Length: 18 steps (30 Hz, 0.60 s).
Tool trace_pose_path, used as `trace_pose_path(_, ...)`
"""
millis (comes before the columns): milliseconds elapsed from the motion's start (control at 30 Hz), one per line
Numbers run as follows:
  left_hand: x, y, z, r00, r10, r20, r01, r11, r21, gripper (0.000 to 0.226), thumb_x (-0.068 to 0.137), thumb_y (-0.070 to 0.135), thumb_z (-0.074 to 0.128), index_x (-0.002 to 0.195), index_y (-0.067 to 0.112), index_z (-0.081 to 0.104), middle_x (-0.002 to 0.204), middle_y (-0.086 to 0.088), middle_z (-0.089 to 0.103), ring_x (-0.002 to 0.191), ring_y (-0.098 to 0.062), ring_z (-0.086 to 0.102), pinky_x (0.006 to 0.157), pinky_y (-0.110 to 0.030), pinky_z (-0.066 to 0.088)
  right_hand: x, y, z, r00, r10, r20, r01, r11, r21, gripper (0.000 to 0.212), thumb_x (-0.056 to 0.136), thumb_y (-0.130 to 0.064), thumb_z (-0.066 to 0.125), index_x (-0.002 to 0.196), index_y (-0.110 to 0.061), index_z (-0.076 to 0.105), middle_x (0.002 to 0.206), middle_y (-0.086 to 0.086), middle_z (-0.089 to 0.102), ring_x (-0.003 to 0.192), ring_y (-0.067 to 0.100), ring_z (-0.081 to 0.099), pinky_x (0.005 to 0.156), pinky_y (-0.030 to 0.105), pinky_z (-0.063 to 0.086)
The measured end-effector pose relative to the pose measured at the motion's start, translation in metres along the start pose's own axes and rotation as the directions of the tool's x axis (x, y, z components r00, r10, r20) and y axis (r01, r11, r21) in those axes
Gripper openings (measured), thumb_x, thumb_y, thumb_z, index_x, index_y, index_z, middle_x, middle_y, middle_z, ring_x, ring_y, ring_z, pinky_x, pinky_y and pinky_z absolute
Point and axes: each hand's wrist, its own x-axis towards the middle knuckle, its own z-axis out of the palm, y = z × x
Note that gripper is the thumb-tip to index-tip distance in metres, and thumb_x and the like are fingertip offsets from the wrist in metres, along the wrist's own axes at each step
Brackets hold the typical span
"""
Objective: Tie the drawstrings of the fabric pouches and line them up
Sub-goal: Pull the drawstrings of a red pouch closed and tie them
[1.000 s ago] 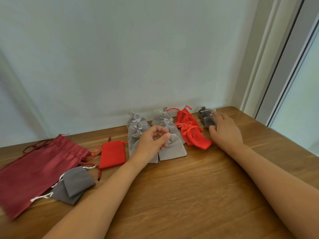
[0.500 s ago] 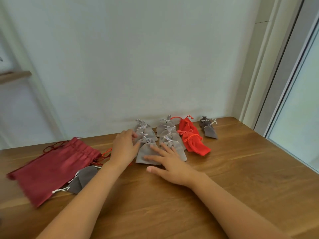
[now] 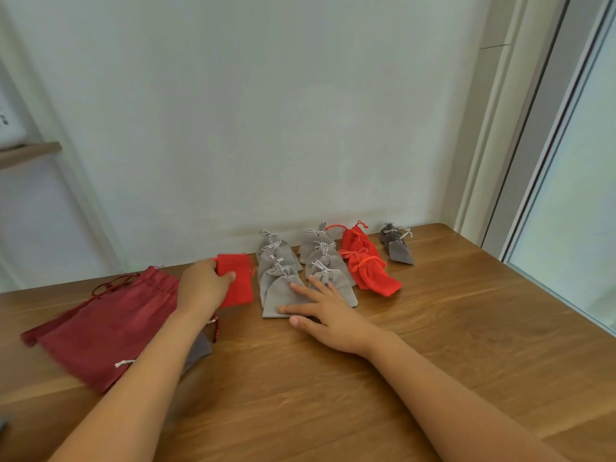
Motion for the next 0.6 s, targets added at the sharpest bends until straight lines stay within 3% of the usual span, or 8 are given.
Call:
trace_pose_path(67,-0.001,0.011,-0.002,0.995,0.043,-0.089,-0.067,0.954,-0.292,0.017,0.092,0.025,0.063,0.096,0.009,0.066,0.096,-0.01,0.068,0.09,-0.031,0.064,0.078,-0.04,0.051,0.002,0.001,0.0,1.0,0.006,-0.024,-0.005,0.997,0.08,0.035,0.101,-0.04,0.044,0.134,-0.035,0.055,0.159,-0.007,0.024,0.149,0.016,0.001,0.121,0.039,-0.001)
trace_pose_path(133,-0.001,0.024,-0.001,0.995,0.057,-0.087,-0.094,0.853,-0.514,0.007,0.092,0.023,0.063,0.092,0.016,0.065,0.095,-0.009,0.069,0.091,-0.031,0.065,0.084,-0.046,0.053,0.002,0.002,-0.003,0.999,0.033,-0.038,-0.026,0.983,0.179,0.033,0.1,-0.035,0.047,0.13,-0.029,0.06,0.156,-0.006,0.031,0.148,0.014,0.008,0.118,0.027,0.003)
trace_pose_path(167,-0.001,0.029,0.002,0.993,0.088,-0.077,-0.116,0.834,-0.54,0.007,0.091,0.023,0.064,0.089,0.016,0.065,0.093,-0.011,0.069,0.088,-0.031,0.065,0.083,-0.048,0.052,0.002,0.002,-0.004,0.998,0.042,-0.04,-0.033,0.977,0.21,0.032,0.1,-0.032,0.049,0.129,-0.027,0.061,0.155,-0.007,0.033,0.148,0.012,0.01,0.116,0.023,0.004)
trace_pose_path(267,-0.003,0.034,0.019,0.981,0.193,-0.014,-0.185,0.913,-0.364,0.022,0.091,0.024,0.064,0.086,0.003,0.068,0.086,-0.014,0.07,0.079,-0.031,0.064,0.076,-0.049,0.05,0.003,0.004,-0.006,0.998,0.048,-0.04,-0.037,0.971,0.236,0.03,0.1,-0.028,0.05,0.127,-0.023,0.063,0.153,-0.006,0.037,0.147,0.011,0.012,0.115,0.022,0.006)
trace_pose_path(333,-0.004,0.028,0.028,0.976,0.214,0.035,-0.195,0.937,-0.29,0.017,0.089,0.021,0.065,0.092,0.005,0.068,0.09,-0.01,0.071,0.083,-0.027,0.065,0.077,-0.044,0.052,0.003,0.004,-0.007,0.998,0.056,-0.037,-0.045,0.968,0.246,0.03,0.1,-0.027,0.051,0.126,-0.022,0.064,0.152,-0.006,0.038,0.145,0.008,0.014,0.115,0.021,0.007)
trace_pose_path(467,0.0,0.001,0.032,0.98,0.09,0.18,-0.036,0.958,-0.284,0.013,0.088,0.016,0.066,0.096,0.006,0.066,0.099,-0.011,0.07,0.09,-0.027,0.066,0.084,-0.041,0.051,0.003,0.005,-0.008,0.997,0.069,-0.043,-0.055,0.96,0.273,0.03,0.097,-0.031,0.055,0.123,-0.02,0.067,0.15,-0.006,0.041,0.144,0.005,0.015,0.111,0.017,0.007)
trace_pose_path(500,-0.002,-0.005,0.029,0.973,0.043,0.227,0.052,0.917,-0.395,0.01,0.09,0.016,0.064,0.096,0.009,0.066,0.102,-0.011,0.07,0.092,-0.025,0.065,0.086,-0.041,0.051,0.002,0.004,-0.008,0.996,0.074,-0.05,-0.056,0.956,0.289,0.03,0.095,-0.032,0.058,0.121,-0.02,0.069,0.15,-0.006,0.042,0.144,0.006,0.016,0.111,0.017,0.007)
trace_pose_path(600,-0.01,-0.016,0.017,0.947,-0.025,0.32,0.261,0.641,-0.722,0.006,0.095,0.013,0.056,0.097,0.015,0.061,0.101,-0.01,0.068,0.088,-0.015,0.063,0.078,-0.032,0.052,0.0,0.002,-0.009,0.993,0.099,-0.069,-0.068,0.933,0.353,0.027,0.086,-0.034,0.07,0.111,-0.022,0.073,0.147,-0.006,0.045,0.141,0.003,0.02,0.111,0.019,0.009)
